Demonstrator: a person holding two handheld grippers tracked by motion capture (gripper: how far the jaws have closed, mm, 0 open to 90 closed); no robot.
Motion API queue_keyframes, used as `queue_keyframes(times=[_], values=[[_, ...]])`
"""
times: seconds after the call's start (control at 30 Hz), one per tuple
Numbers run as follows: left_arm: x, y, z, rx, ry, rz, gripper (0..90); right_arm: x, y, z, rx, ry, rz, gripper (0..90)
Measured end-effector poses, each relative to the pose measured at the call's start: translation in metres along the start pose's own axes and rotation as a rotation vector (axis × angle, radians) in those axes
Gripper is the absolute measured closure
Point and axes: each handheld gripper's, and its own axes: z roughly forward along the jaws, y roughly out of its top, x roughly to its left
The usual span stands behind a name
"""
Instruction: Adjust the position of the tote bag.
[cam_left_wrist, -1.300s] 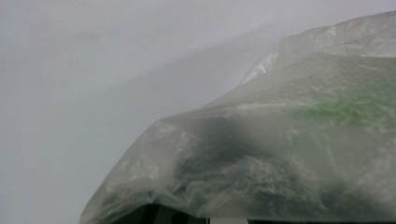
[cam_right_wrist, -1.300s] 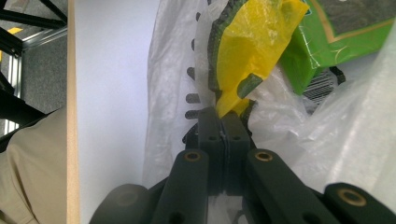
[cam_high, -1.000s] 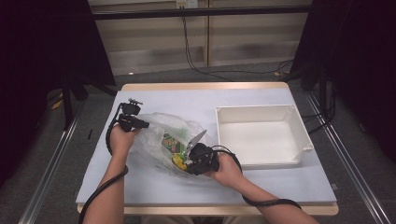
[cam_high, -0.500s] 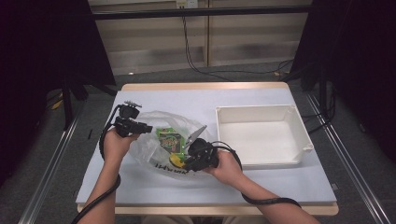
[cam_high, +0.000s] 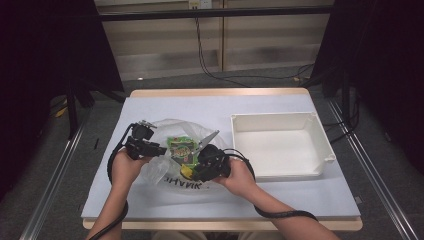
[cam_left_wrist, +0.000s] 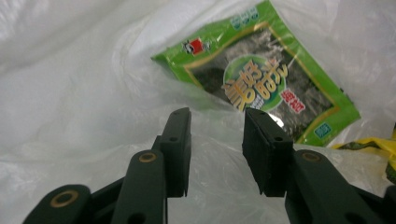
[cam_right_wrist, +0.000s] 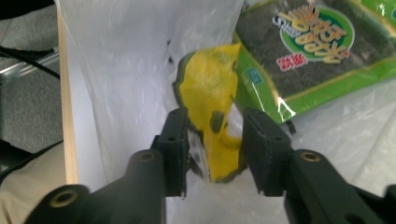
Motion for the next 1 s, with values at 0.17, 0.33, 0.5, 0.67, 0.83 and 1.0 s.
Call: queue_keyframes(times=[0.17,0.33,0.5,0.67,0.83,1.0], values=[[-0.002,-0.006,0.004,0.019,0.003,0.015,62.9,0.002,0.008,0.003,-0.020,0.011,0.000,58.5],[-0.009,-0.004,0.002,0.006,0.017,0.009,51.9,0.009,0.014,0.013,-0.009,0.014,-0.012,70.1],[-0.016,-0.003,0.006,0.006,0.035,-0.006,35.4,0.013,0.014,0.025,0.011,0.046,-0.021,82.5],[-0.020,-0.013,0.014,0.022,0.059,-0.009,38.7,0.017,0.014,0.031,0.020,0.067,-0.058,86.6],[-0.018,-0.025,0.013,0.037,0.035,-0.004,65.9,0.011,0.014,0.023,-0.005,0.044,0.003,67.7],[-0.014,-0.032,0.009,0.033,0.021,-0.022,82.9,0.001,0.017,0.005,-0.030,0.015,0.030,61.0]])
